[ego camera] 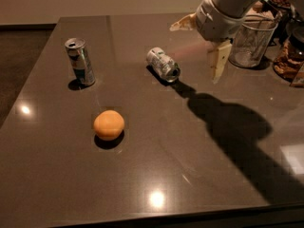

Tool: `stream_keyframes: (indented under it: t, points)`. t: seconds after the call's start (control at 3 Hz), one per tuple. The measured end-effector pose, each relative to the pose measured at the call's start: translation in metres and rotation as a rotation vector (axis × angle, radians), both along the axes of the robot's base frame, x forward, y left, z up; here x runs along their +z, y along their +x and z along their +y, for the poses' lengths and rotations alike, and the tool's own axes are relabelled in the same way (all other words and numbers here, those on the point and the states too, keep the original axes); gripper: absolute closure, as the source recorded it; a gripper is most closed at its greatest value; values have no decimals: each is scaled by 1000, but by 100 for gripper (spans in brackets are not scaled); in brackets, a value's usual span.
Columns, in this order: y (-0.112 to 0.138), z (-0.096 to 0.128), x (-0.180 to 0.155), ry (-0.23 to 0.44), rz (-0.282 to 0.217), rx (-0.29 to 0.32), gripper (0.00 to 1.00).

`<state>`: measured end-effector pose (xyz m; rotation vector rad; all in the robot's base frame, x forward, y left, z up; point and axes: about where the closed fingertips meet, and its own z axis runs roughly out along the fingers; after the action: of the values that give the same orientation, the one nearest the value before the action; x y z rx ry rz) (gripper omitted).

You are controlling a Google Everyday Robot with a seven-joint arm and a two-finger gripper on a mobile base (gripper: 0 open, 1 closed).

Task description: Place 7up can upright

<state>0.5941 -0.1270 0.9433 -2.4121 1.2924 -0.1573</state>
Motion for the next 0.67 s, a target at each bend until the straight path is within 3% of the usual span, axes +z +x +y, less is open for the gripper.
stream_keyframes:
  t: [0.33,0.67]
  points:
    - [16,11,-9,-16,-16,177,0]
    - [28,19,-16,-58,-72,352,0]
